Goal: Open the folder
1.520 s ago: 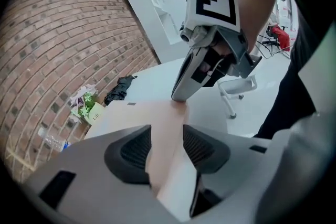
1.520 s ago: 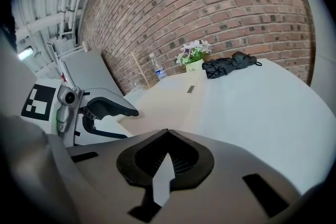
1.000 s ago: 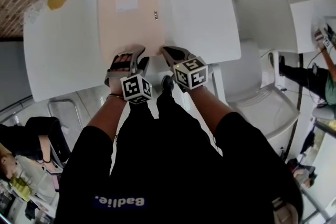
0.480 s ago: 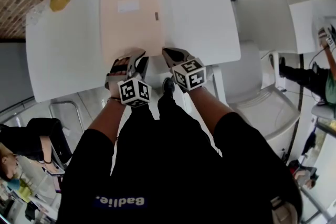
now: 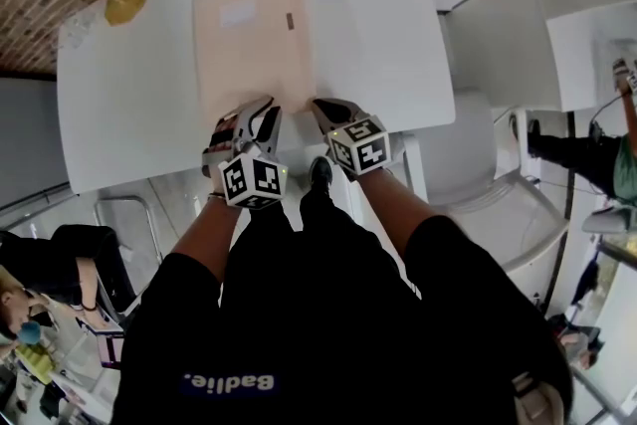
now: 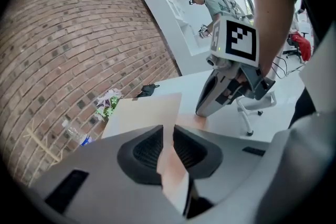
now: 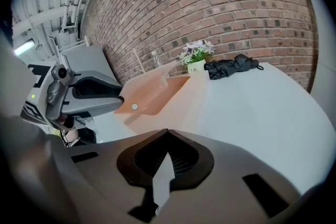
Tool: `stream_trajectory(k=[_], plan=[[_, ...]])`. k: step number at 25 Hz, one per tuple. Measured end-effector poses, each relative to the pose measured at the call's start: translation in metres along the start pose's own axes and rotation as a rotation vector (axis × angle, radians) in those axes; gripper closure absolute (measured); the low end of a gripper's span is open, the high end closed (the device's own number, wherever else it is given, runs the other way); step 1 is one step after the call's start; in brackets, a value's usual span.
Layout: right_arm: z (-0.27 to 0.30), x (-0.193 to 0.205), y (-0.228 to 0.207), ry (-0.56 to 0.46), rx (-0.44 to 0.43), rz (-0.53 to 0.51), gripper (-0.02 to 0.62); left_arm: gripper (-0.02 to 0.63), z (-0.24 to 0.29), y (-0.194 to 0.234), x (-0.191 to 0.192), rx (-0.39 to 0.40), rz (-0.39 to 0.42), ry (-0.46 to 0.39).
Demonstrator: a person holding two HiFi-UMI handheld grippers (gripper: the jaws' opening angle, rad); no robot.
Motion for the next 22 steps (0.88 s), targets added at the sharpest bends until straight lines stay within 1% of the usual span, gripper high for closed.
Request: stream_trajectory(k=[4,6,7,11,13,18,22], plan=[[0.000,0.000,-0.001,0.015,0.006,-0.008,0.568,0.545,-0.013,0.007,0.000,-0.023,-0.075,-0.034],[0.001,0.000,-0.001,0.022,0.009,-0.014,0.568,0.546,-0.021,0.012,0.004,-0.031,-0.151,-0.053],[0.001,0.000,-0.001,0.026,0.012,-0.018,0.568,0.546,-0.026,0.016,0.007,-0.032,-0.209,-0.068],[0.000,0.000,0.000,0.044,0.025,-0.042,0.568,0.545,-0.054,0.038,0.017,-0.044,-0.493,-0.146],[0.001,0.000,0.001,0.053,0.030,-0.055,0.568,0.545,-0.064,0.046,0.024,-0.052,-0.587,-0.173],[0.001,-0.004,0.002,0.062,0.051,-0.090,0.568,0.549,-0.079,0.059,0.038,-0.082,-0.693,-0.212],[0.002,-0.006,0.004,0.076,0.060,-0.098,0.568,0.555,-0.091,0.070,0.052,-0.102,-0.796,-0.239]])
Point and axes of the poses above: the fingertips, and each gripper's own axes: z forward along the fingers, y to its left, x out of its underside, the point moved 9 cm from there along -z, backward along the fingers, and after that the axes turned 12 degrees about y, right-handed, at the moved point
